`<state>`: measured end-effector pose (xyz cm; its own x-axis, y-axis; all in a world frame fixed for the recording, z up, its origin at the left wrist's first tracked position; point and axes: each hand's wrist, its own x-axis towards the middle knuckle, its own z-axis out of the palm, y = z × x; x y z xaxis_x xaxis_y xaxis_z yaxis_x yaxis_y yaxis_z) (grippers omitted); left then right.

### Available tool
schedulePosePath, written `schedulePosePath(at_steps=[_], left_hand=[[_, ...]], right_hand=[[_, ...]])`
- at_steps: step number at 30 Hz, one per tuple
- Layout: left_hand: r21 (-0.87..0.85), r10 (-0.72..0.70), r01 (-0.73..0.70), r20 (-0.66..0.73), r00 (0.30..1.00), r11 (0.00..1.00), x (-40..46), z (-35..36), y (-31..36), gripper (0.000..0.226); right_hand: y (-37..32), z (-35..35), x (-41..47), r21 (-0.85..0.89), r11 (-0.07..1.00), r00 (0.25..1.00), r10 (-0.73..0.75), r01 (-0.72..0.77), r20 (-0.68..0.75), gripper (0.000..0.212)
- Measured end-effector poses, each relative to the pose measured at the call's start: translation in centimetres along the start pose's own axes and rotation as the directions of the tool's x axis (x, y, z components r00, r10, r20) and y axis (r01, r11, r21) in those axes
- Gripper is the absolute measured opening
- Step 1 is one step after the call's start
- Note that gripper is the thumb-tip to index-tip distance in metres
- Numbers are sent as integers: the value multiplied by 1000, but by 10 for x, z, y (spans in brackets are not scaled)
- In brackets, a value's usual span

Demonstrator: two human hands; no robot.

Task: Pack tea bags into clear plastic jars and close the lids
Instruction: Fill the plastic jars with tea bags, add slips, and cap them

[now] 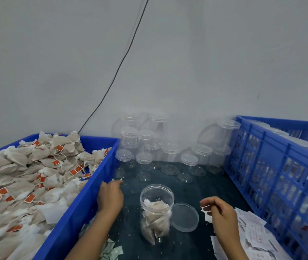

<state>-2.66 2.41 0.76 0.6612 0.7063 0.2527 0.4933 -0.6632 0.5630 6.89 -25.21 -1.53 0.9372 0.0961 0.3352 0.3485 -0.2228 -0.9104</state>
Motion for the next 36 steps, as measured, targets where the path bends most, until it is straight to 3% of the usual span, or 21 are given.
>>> schedulePosePath(at_steps=[2, 4, 8, 10, 15, 18, 25, 29, 32, 34, 36], left_hand=[[-229, 54, -80, -118, 992, 970, -5, -16, 16, 28], [-316, 182, -233, -185, 966, 920, -16, -35, 37, 21], [-367, 404, -389, -38, 914, 845, -43, -55, 73, 19], [-294, 467, -435, 45, 883, 851, -51, -53, 81, 14], [124, 538, -544, 86, 839, 830, -58, -43, 84, 14], [198, 510, -517, 87, 856, 833, -59, -43, 82, 16], [255, 463, -455, 30, 886, 853, -51, -48, 75, 10], [188, 455, -466, 100, 885, 865, -48, -48, 72, 15], [40, 477, -475, -71, 876, 879, -50, -43, 64, 16], [-152, 432, -469, -223, 874, 870, -52, -37, 57, 13], [-364, 356, -434, -262, 897, 824, -54, -25, 50, 13]], right_hand=[[4, -3, -2, -1, 1000, 998, 17, -17, -66, 47], [4, -8, -2, -54, 999, 994, -3, -3, -106, 43], [8, -19, 0, -256, 966, 995, -51, 27, -88, 35], [14, -21, 0, -380, 924, 998, -55, 34, -44, 36], [26, -20, -2, -621, 782, 990, 35, 57, 135, 40], [30, -16, -1, -745, 662, 980, 85, 78, 179, 41], [34, -10, 4, -726, 688, 995, 62, 18, 83, 26], [34, -9, 5, -731, 682, 999, 33, 7, 40, 17], [34, -8, 4, -752, 659, 999, 6, 21, 33, 15], [34, -7, 4, -755, 655, 1000, -13, 29, 27, 16], [34, -7, 5, -749, 662, 1000, -24, 26, 13, 16]])
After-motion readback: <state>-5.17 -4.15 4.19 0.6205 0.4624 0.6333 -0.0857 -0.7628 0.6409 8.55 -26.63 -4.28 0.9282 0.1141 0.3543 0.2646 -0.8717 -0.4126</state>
